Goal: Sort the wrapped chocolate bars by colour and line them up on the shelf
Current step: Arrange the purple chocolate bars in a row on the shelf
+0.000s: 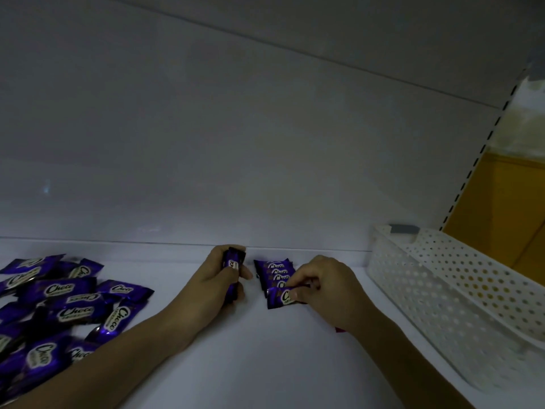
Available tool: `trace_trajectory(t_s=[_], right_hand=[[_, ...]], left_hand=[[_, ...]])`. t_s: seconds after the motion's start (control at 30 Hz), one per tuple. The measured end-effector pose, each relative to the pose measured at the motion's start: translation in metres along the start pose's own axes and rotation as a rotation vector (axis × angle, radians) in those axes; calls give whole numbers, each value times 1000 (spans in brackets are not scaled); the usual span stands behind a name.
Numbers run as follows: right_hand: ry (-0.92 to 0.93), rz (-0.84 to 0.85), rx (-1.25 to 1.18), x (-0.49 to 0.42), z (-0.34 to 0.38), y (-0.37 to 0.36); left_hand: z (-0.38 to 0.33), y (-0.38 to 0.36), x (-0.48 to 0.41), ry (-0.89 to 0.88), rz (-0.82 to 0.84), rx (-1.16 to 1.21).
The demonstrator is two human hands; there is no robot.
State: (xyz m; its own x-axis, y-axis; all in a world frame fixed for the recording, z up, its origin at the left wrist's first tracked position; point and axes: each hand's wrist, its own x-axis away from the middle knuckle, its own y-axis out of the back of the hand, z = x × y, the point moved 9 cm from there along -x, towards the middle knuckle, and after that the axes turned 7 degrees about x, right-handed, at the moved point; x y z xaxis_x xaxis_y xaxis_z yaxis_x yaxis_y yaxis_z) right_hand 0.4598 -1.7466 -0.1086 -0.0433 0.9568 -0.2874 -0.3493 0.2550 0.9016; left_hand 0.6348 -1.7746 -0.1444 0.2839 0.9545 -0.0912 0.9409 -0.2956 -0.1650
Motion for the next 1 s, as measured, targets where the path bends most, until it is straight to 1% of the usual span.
trace_trajectory(t_s=[0.17,0.43,0.6,0.67,0.7,0.73,0.77,0.8,0.83,0.87,0.93,1.0], right_hand=[[-9,-29,24,0,2,-1],[-76,-27,141,4,-2,-1],[-96,11,134,6,-2,-3],[-93,-27,142,7,2,1],[-90,-72,88,7,5,6],[-92,-107,-46,6,8,10],[-100,-103,-229,6,12,11],[-104,-63,-417,6,17,8],[-105,-6,-554,7,23,3],[-112,49,-642,8,29,-1],[-135,140,-743,12,37,-10],[-157,169,-784,12,37,-11]], left_hand=[[-4,-5,4,-39,64,87],[-6,-3,4,-66,26,58],[-12,-9,6,-123,77,-68],[-14,-11,7,-143,89,-69],[-16,-11,8,-149,91,-58],[-17,-11,8,-154,91,-51],[-18,-11,9,-158,88,-51],[-19,-10,9,-163,83,-52],[-20,-9,9,-167,79,-54],[-21,-9,10,-170,76,-60],[-21,-9,11,-174,69,-82],[-20,-7,10,-172,48,-72]])
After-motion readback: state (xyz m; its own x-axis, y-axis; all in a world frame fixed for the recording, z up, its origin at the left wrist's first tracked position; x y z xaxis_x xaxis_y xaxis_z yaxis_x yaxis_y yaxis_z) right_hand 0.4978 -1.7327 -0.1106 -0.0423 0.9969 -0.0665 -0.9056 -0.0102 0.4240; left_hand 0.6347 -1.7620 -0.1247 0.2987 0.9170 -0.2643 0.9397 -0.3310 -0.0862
